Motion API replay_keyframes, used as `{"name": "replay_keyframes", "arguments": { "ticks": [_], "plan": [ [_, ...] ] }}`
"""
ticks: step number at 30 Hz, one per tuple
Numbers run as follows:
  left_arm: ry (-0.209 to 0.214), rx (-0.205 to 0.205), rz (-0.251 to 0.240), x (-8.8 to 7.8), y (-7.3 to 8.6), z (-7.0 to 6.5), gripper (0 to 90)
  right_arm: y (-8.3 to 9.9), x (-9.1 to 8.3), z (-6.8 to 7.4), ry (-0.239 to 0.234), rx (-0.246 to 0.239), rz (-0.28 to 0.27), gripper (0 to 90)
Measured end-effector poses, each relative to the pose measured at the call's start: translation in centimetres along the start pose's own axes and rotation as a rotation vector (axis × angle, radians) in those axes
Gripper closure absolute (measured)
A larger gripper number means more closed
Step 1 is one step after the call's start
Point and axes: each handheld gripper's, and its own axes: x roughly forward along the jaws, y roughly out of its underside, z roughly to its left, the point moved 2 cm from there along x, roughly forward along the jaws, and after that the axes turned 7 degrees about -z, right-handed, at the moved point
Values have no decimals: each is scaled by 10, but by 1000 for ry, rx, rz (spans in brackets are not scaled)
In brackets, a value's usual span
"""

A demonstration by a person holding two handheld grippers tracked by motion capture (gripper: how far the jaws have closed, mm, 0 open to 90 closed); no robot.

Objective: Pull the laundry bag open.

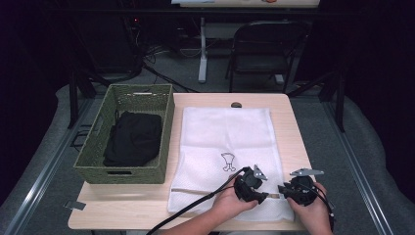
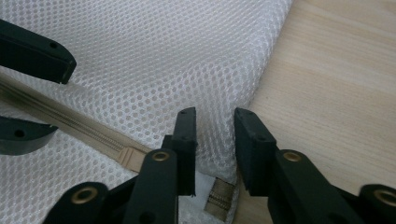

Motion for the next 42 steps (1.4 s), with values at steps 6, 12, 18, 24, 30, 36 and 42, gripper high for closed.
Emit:
{"name": "replay_keyframes", "arguments": {
  "ticks": [6, 12, 18, 24, 30, 36, 42],
  "plan": [
    [15, 9, 9, 1, -1, -3, 585, -2, 0, 0, -20, 3, -6, 857],
    [37, 19, 8, 5, -2, -8, 587, -4, -3, -1, -40, 8, -22, 874],
    [52, 20, 11, 7, -4, -11, 591, -5, -8, -3, -54, 23, -53, 878],
    [86, 36, 10, 10, -5, -14, 595, -8, -15, -3, -63, 24, -91, 880],
    [99, 36, 15, 12, -6, -15, 626, -11, -22, 0, -80, 27, -121, 883],
    [100, 39, 20, 15, -6, -16, 621, -14, -27, 4, -106, 30, -144, 886],
    [106, 41, 18, 17, -7, -16, 597, -18, -30, 10, -120, 20, -166, 887]
  ]
}}
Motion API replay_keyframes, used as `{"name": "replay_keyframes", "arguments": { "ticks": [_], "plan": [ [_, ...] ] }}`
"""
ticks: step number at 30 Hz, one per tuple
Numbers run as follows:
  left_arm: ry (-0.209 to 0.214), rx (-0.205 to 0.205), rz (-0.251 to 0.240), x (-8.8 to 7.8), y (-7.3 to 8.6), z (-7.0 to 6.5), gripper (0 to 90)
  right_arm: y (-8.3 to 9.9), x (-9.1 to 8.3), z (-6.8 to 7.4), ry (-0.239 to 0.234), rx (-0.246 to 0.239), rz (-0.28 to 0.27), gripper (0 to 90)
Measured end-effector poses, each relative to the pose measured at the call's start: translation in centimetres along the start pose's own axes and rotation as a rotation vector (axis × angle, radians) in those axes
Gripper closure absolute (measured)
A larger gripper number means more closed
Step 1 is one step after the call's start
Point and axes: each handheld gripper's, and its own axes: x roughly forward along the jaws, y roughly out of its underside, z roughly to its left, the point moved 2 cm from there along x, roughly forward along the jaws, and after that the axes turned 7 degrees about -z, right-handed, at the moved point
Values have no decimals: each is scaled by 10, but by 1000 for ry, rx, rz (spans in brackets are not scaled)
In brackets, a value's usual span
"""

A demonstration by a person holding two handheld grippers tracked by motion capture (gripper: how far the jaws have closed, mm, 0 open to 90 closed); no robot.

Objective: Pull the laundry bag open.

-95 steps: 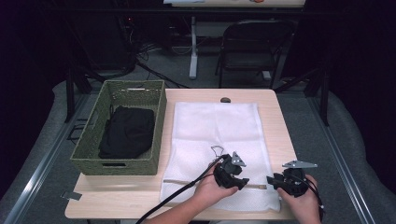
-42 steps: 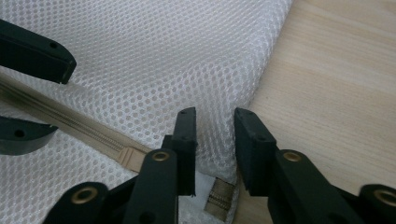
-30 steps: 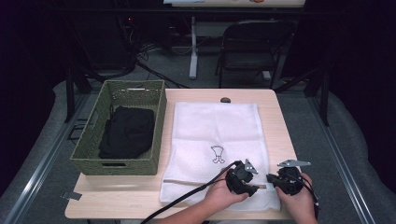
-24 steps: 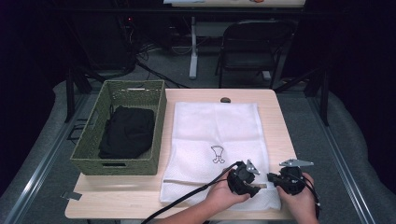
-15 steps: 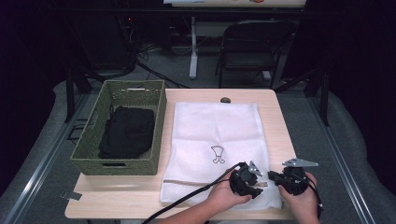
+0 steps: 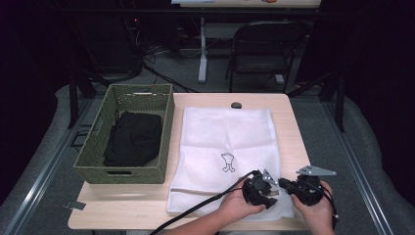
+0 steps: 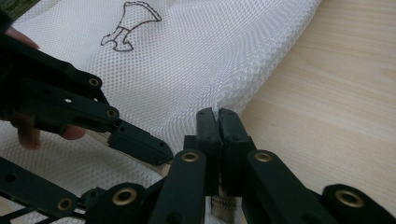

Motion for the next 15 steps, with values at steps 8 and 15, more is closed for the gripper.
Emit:
{"name": "replay_keyframes", "arguments": {
  "ticks": [8, 15],
  "plan": [
    [25, 1, -4, 2, -1, 0, 595, -1, 1, 3, -5, -19, -10, 887],
    [43, -9, -13, -2, -1, 0, 609, -1, 1, 1, 7, -23, -5, 886]
  ]
}}
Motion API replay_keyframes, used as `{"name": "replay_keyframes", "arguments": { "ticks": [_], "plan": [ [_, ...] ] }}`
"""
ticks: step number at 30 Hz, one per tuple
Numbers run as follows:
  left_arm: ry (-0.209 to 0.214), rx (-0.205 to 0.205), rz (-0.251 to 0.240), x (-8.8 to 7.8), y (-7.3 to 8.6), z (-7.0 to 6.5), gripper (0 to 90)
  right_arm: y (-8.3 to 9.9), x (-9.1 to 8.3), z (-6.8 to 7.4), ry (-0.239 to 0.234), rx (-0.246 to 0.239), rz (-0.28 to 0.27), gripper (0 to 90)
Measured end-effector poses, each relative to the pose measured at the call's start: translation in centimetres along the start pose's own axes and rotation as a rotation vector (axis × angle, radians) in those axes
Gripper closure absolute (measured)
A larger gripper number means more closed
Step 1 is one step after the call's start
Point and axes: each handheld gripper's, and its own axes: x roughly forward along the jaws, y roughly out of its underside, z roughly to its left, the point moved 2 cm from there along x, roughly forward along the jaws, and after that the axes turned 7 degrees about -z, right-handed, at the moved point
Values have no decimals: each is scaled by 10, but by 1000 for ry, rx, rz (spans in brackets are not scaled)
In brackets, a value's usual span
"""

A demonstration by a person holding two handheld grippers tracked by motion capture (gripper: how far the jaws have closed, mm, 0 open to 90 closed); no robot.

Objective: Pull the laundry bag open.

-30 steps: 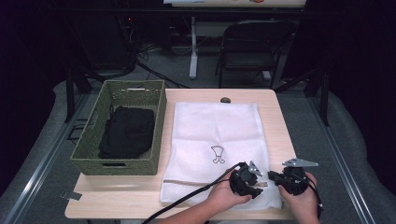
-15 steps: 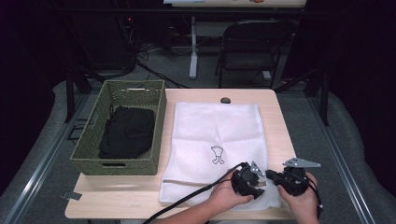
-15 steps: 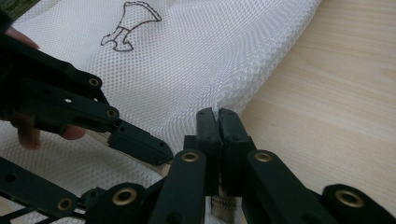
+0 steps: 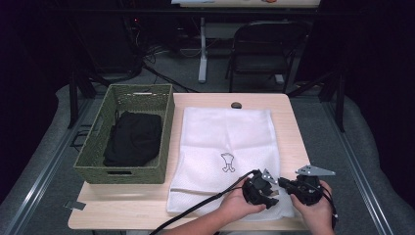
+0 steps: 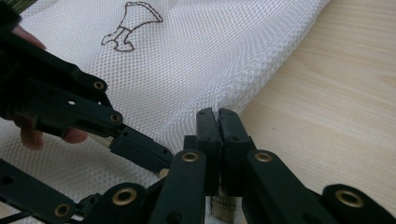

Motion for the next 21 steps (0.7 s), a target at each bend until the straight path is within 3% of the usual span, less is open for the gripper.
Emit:
{"name": "replay_keyframes", "arguments": {
  "ticks": [7, 10, 21],
  "plan": [
    [23, -4, -22, -2, 0, -5, 630, 0, 0, 0, 0, -1, 3, 886],
    [-10, 0, -15, 0, 0, -7, 634, 0, 1, 0, -7, 2, 1, 885],
    [-22, -37, -34, 4, 1, -5, 689, 0, 1, 1, -5, 2, 1, 886]
  ]
}}
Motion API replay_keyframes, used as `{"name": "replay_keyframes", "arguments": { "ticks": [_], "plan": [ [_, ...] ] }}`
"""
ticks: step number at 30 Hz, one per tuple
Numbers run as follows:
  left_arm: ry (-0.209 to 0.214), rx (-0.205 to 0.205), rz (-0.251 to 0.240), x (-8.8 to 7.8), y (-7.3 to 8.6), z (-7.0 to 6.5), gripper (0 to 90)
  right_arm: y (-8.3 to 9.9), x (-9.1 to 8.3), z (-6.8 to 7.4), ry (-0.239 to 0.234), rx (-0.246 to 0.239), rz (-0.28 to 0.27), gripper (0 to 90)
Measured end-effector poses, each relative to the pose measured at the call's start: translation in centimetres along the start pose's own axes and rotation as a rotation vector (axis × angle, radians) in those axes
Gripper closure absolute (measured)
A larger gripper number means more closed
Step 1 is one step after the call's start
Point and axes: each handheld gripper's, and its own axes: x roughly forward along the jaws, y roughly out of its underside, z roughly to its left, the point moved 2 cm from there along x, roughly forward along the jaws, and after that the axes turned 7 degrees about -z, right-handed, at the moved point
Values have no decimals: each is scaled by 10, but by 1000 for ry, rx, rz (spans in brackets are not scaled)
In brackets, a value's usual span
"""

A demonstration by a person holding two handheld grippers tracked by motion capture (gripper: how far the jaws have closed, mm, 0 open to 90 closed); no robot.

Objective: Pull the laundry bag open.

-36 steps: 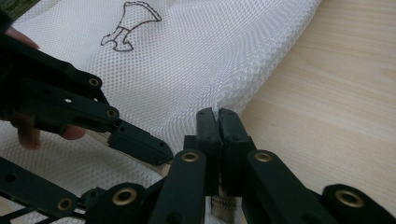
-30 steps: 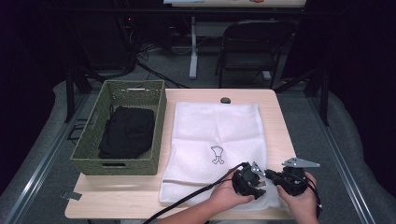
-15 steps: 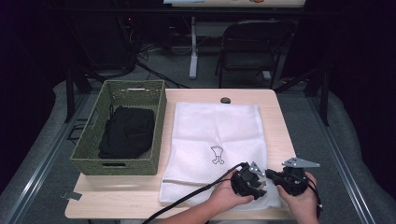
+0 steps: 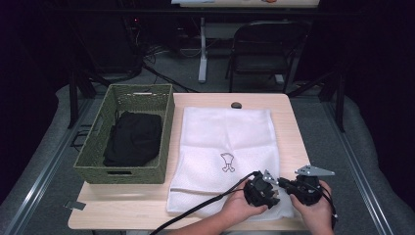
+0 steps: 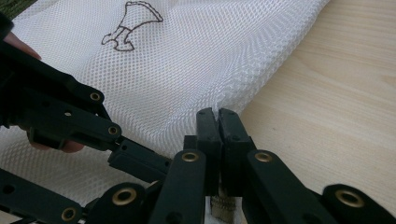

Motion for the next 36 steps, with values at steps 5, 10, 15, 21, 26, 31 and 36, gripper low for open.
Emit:
{"name": "replay_keyframes", "arguments": {
  "ticks": [5, 10, 15, 21, 26, 31, 36],
  "plan": [
    [-12, -11, -8, 1, 0, 1, 749, 0, 0, -1, 3, -3, 2, 886],
    [-9, -22, -17, 2, -1, 2, 784, 0, 0, 0, 5, -7, 2, 886],
    [-7, -25, -28, 2, -1, 3, 807, 0, 0, -1, 5, -3, -2, 886],
    [0, -52, -30, 2, 0, 6, 825, 1, 0, -1, 4, -4, -2, 885],
    [9, -77, -25, 3, 0, 9, 844, 0, 0, -1, 3, -3, -1, 885],
    [26, -103, -44, 2, 1, 12, 858, 1, 0, -2, 1, 1, -4, 883],
    [34, -110, -47, 2, 1, 13, 862, 2, -1, -5, -11, 21, -7, 883]
  ]
}}
